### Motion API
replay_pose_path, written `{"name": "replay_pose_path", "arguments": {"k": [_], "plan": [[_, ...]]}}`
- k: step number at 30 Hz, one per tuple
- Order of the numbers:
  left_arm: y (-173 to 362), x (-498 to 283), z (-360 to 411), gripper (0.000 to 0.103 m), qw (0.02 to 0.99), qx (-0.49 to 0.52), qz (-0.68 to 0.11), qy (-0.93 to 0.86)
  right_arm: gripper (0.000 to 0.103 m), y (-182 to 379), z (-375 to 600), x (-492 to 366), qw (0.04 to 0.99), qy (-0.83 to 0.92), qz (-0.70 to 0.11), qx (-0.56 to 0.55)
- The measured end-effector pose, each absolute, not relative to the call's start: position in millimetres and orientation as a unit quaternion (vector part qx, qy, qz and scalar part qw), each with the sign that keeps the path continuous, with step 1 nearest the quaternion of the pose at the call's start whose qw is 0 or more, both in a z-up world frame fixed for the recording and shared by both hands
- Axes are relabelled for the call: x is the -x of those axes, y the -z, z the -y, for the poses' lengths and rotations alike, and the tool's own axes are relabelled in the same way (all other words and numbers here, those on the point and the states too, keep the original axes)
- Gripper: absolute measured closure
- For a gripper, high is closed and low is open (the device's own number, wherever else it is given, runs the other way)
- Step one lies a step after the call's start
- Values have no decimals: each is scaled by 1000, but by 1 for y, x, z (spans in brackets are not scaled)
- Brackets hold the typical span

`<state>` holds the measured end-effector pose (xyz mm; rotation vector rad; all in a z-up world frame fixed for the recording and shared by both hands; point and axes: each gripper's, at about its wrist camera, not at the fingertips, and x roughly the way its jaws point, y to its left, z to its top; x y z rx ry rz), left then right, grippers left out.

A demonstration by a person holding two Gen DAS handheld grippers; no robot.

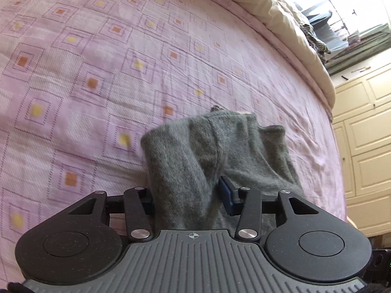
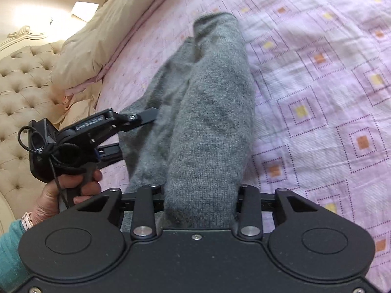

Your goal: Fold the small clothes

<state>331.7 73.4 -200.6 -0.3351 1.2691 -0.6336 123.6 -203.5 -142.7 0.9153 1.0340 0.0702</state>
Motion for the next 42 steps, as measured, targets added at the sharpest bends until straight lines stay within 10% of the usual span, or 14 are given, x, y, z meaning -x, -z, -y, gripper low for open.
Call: {"name": "replay_pose_path", "arguments": {"k": [19,25,42], "plan": [[194,-196,-20,59,703,98,-606,360,60,130,242,27,750,14,-518,-410],[202,-185,-26,58,736,87,-598,305,35,143,251,47,739,46,-564,-365],[141,-136,-21,47,847,-43,-492,196,12,93,279,74,839,26,-493,-228]]}}
